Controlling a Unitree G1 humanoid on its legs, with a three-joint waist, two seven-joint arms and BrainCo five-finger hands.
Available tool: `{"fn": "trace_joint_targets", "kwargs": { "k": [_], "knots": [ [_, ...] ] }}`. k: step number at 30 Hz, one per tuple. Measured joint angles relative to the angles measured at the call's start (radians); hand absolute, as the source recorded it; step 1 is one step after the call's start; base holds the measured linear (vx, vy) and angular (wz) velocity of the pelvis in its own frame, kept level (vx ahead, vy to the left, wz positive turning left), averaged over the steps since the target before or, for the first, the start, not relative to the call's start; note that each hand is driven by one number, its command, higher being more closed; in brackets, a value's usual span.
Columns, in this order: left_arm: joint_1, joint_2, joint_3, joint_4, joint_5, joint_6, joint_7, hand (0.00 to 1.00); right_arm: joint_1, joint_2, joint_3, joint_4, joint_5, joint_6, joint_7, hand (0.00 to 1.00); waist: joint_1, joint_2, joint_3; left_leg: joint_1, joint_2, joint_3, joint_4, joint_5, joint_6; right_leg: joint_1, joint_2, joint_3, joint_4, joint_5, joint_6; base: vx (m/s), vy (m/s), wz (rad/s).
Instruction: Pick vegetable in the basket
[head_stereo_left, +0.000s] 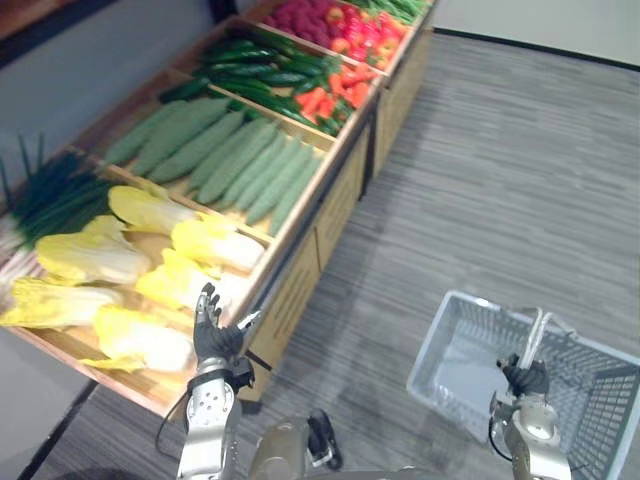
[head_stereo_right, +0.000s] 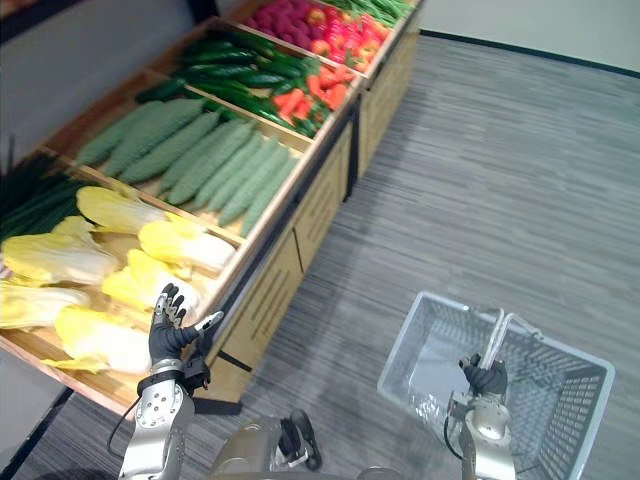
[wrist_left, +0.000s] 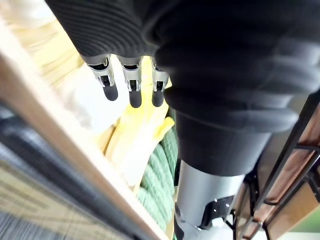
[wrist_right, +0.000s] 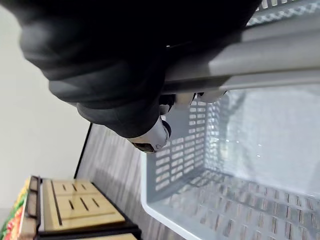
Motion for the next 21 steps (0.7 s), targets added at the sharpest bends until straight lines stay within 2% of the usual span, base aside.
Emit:
{"fn": "trace_joint_targets", "kwargs": {
  "k": [1,2,3,5,6,7,9,10,11,13,15,16,17,19,21],
  "knots": [
    [0.005,0.000,-0.001,-0.019,0.012,0.000,0.009,0.00,0.011,0.009,0.004,-0.015,0.000,-0.003,0.002,1.00,0.005,-0.002,0.001,0.035,0.002,-0.052,-0.008,-0.002,-0.004,-0.047,0.017,0.016,-0.051,-0.033,-0.043,0.30,-0.117,0.91],
    [0.006,0.001,-0.003,-0.029,0.016,0.000,0.014,0.00,0.019,0.015,0.008,-0.029,0.000,-0.010,0.002,1.00,0.004,-0.002,0.001,0.044,0.007,-0.080,-0.005,-0.006,-0.010,-0.069,0.027,0.034,-0.085,-0.046,-0.059,0.36,-0.199,1.53],
    [0.002,0.002,-0.015,-0.051,0.022,-0.001,0.020,0.00,0.054,0.033,0.008,-0.077,0.006,-0.022,0.003,1.00,0.002,-0.005,0.001,0.057,0.017,-0.157,0.015,-0.017,-0.028,-0.114,0.075,0.095,-0.199,-0.061,-0.057,0.34,-0.257,1.59],
    [-0.004,0.001,-0.029,-0.065,0.022,-0.007,0.021,0.00,0.083,0.047,0.007,-0.109,0.010,-0.042,0.003,1.00,0.000,-0.011,-0.003,0.046,0.032,-0.226,0.060,-0.047,-0.065,-0.139,0.124,0.201,-0.337,-0.056,-0.053,0.30,-0.296,1.69],
    [-0.005,0.007,-0.040,-0.070,0.023,-0.010,0.021,0.00,0.108,0.058,0.007,-0.126,0.011,-0.046,0.003,1.00,-0.001,-0.034,-0.011,0.017,0.032,-0.257,0.108,-0.083,-0.104,-0.133,0.131,0.280,-0.473,-0.022,-0.050,0.30,-0.402,2.10],
    [-0.009,0.008,-0.052,-0.064,0.028,-0.009,0.020,0.00,0.139,0.054,0.009,-0.130,0.021,-0.053,0.002,1.00,-0.004,-0.051,-0.010,0.013,0.042,-0.280,0.147,-0.147,-0.150,-0.124,0.121,0.266,-0.471,0.036,-0.013,0.30,-0.399,1.92],
    [0.003,-0.015,-0.067,-0.059,0.032,-0.006,0.019,0.00,0.155,0.045,-0.002,-0.109,0.039,-0.048,-0.001,1.00,0.029,-0.033,-0.020,-0.001,0.080,-0.300,0.161,-0.143,-0.175,-0.121,0.123,0.204,-0.444,0.004,-0.042,0.19,-0.291,1.16],
    [0.007,-0.018,-0.078,-0.059,0.032,-0.006,0.018,0.00,0.151,0.030,-0.001,-0.110,0.048,-0.050,0.001,1.00,0.028,-0.021,-0.026,-0.036,0.104,-0.300,0.168,-0.129,-0.196,-0.121,0.117,0.142,-0.448,-0.006,-0.057,0.15,-0.309,1.30],
    [0.000,-0.022,-0.080,-0.059,0.032,-0.006,0.015,0.00,0.146,0.029,-0.002,-0.107,0.052,-0.050,-0.002,1.00,0.027,-0.014,-0.030,-0.044,0.125,-0.292,0.150,-0.108,-0.215,-0.118,0.111,0.095,-0.456,-0.008,-0.064,0.14,-0.292,1.25],
    [-0.004,-0.026,-0.078,-0.057,0.032,-0.007,0.015,0.00,0.155,0.033,-0.029,-0.088,0.064,-0.050,-0.003,1.00,0.027,-0.014,-0.029,-0.052,0.155,-0.251,0.102,-0.063,-0.232,-0.088,0.103,0.030,-0.496,0.005,-0.086,0.06,-0.232,1.04],
    [-0.022,-0.026,-0.084,-0.046,0.032,-0.005,0.008,0.00,0.188,0.033,-0.034,-0.053,0.070,-0.050,0.003,1.00,0.021,-0.019,-0.027,-0.047,0.192,-0.148,0.087,-0.037,-0.218,-0.038,0.087,-0.038,-0.535,0.010,-0.094,-0.02,-0.176,1.09],
    [-0.045,-0.024,-0.084,-0.033,0.032,-0.004,-0.003,0.00,0.208,0.041,-0.035,-0.043,0.089,-0.050,0.004,1.00,0.022,-0.023,-0.028,-0.040,0.227,-0.024,0.081,-0.031,-0.203,-0.013,0.074,-0.079,-0.547,0.010,-0.094,-0.07,-0.094,0.84],
    [-0.046,-0.018,-0.081,-0.032,0.032,-0.004,-0.004,0.00,0.208,0.048,-0.038,-0.030,0.096,-0.050,0.003,1.00,0.024,-0.030,-0.031,-0.033,0.240,0.035,0.068,-0.026,-0.199,-0.010,0.064,-0.089,-0.548,0.011,-0.094,-0.09,-0.066,0.69],
    [-0.048,0.000,-0.081,-0.015,0.039,-0.001,-0.009,0.00,0.200,0.057,-0.049,0.006,0.117,-0.051,0.006,1.00,0.021,-0.040,-0.039,-0.030,0.248,0.093,0.039,-0.012,-0.185,-0.009,0.052,-0.096,-0.565,0.018,-0.085,-0.10,0.012,0.31],
    [-0.053,0.017,-0.081,0.024,0.057,0.002,-0.012,0.00,0.191,0.061,-0.050,0.055,0.133,-0.051,0.011,1.00,0.023,-0.044,-0.051,-0.026,0.236,0.102,-0.015,0.026,-0.198,-0.009,0.053,-0.087,-0.609,0.040,-0.083,-0.08,0.041,0.17]
  ]
}}
